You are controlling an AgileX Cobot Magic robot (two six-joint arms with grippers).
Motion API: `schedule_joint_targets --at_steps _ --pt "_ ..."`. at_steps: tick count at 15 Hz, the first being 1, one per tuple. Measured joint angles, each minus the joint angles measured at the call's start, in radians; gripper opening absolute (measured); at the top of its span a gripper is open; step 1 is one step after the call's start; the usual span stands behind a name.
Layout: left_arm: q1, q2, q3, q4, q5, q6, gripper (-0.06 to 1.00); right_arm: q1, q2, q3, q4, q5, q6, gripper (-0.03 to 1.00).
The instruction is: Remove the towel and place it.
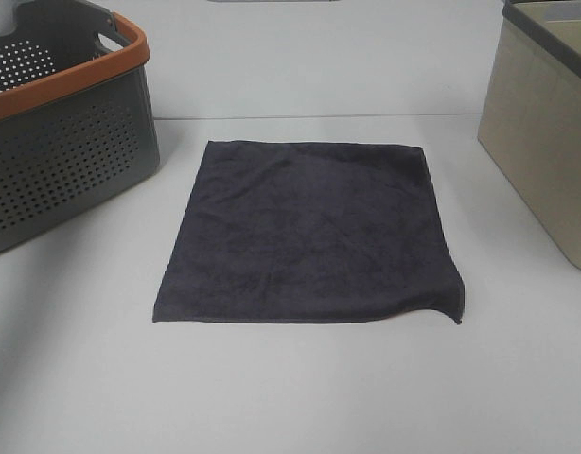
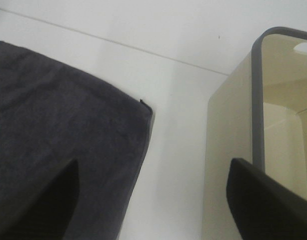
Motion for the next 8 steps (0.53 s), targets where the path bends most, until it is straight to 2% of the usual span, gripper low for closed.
schedule_joint_targets --at_steps 1,2,3,5,8 --pt "0.011 -0.003 0.0 0.0 0.002 0.0 0.72 -0.026 0.004 -0.011 0.047 0.039 -0.009 0.79" --pt "0.021 -0.018 0.01 0.0 0.002 0.0 0.71 -0.086 0.006 -0.014 0.144 0.088 -0.04 0.79" --pt "0.021 -0.018 0.01 0.0 0.002 0.0 0.71 -0.086 0.006 -0.014 0.144 0.088 -0.04 0.79" --pt "0.021 -0.079 0.076 0.0 0.003 0.0 0.71 -0.16 -0.018 0.019 0.214 0.096 -0.075 0.78" --pt "0.021 -0.213 0.236 -0.008 0.003 -0.021 0.71 -0.162 -0.148 0.159 0.163 0.1 -0.079 0.76"
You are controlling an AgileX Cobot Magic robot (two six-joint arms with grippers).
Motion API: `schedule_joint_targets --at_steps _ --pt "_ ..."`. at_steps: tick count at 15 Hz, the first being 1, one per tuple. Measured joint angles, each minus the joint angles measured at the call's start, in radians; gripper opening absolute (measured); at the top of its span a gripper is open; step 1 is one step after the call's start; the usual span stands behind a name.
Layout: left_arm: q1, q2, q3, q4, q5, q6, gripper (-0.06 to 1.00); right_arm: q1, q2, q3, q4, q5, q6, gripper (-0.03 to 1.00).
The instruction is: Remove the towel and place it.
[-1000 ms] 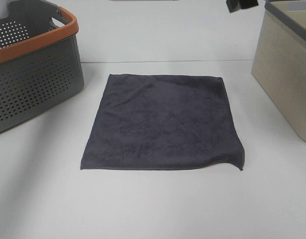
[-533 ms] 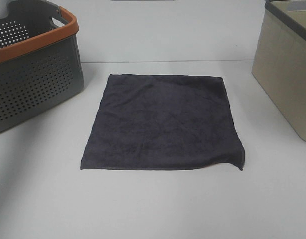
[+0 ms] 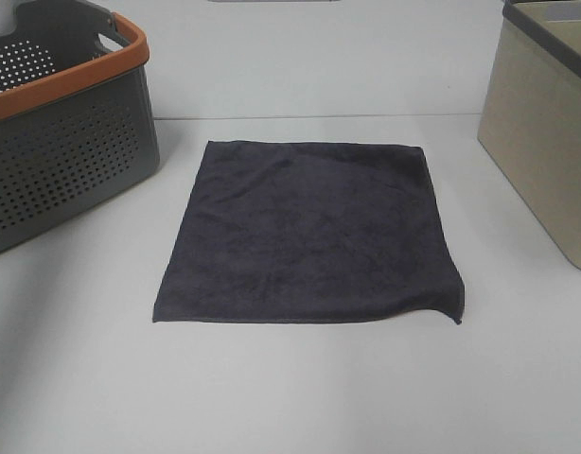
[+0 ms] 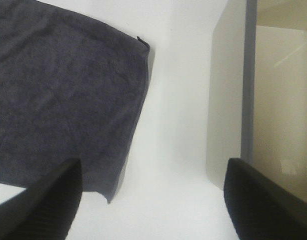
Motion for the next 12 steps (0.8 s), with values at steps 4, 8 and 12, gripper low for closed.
schedule_joint_targets --at_steps 4,8,12 --pt "0.0 -0.257 0.258 -0.003 0.003 -0.017 0.71 0.0 -0.261 0.31 0.01 0.005 0.0 0.76" --pt "0.0 -0.57 0.503 -0.018 0.003 -0.017 0.71 0.0 -0.531 0.568 0.011 -0.002 0.0 0.76" --pt "0.0 -0.913 0.751 -0.027 -0.04 -0.02 0.71 0.0 -0.762 0.768 0.01 -0.056 0.0 0.76"
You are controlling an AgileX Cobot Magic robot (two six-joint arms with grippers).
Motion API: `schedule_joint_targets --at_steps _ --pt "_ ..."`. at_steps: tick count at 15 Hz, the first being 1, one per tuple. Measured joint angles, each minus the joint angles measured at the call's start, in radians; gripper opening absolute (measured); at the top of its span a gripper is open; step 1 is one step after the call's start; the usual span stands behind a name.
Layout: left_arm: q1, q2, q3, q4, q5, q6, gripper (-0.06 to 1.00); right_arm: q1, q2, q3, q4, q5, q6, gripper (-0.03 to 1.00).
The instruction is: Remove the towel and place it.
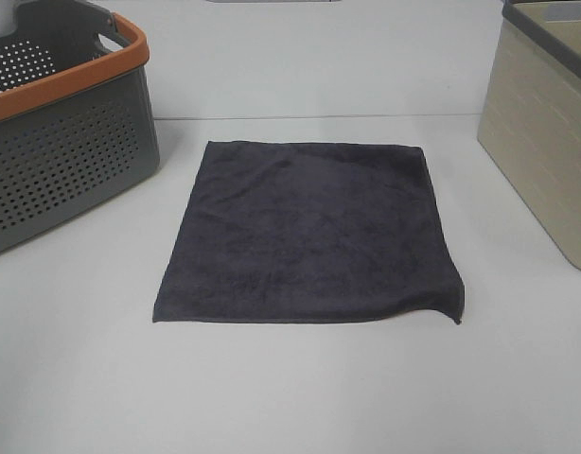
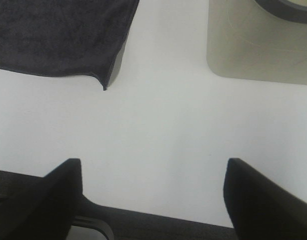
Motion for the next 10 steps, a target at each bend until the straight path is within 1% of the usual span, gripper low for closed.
schedule_joint_targets --at_steps 6,8,10 --pt "0.0 -0.293 0.22 0.0 -0.094 0.0 0.71 0.0 -0.25 0.25 -0.001 -0.13 -0.011 0.76" --pt "0.0 -0.364 0.267 0.0 -0.116 0.0 0.71 0.0 -0.306 0.297 -0.001 -0.142 -0.027 0.76" --pt "0.0 -0.411 0.285 0.0 -0.12 0.0 0.71 0.0 -0.344 0.324 -0.002 -0.138 -0.032 0.76"
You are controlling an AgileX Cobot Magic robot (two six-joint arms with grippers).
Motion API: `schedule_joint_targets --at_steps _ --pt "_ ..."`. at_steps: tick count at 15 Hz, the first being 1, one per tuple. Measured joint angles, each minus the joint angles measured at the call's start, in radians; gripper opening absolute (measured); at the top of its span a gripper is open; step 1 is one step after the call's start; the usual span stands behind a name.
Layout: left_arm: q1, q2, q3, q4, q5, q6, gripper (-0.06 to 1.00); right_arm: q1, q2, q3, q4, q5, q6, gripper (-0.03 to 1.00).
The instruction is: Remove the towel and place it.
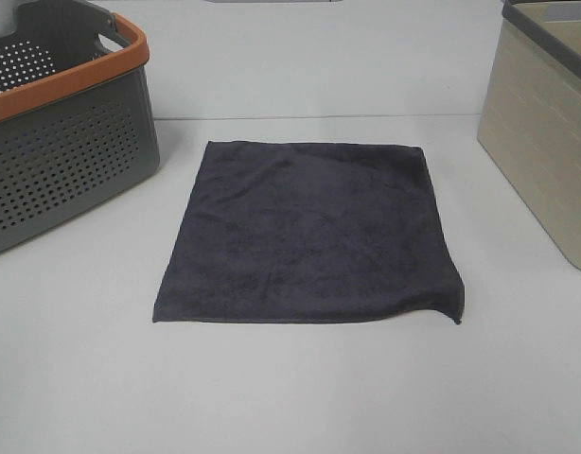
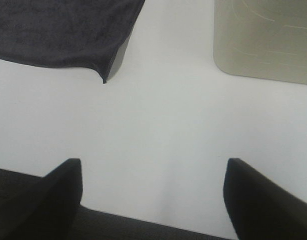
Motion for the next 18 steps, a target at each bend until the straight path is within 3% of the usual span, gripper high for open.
schedule_joint_targets --at_steps 9,18 --pt "0.0 -0.04 0.007 -0.004 -0.001 -0.001 0.71 0.0 -0.386 0.026 0.005 0.026 -0.021 0.76" --pt "0.0 -0.04 0.007 -0.042 -0.001 -0.004 0.71 0.0 -0.394 0.026 0.009 0.027 -0.022 0.76"
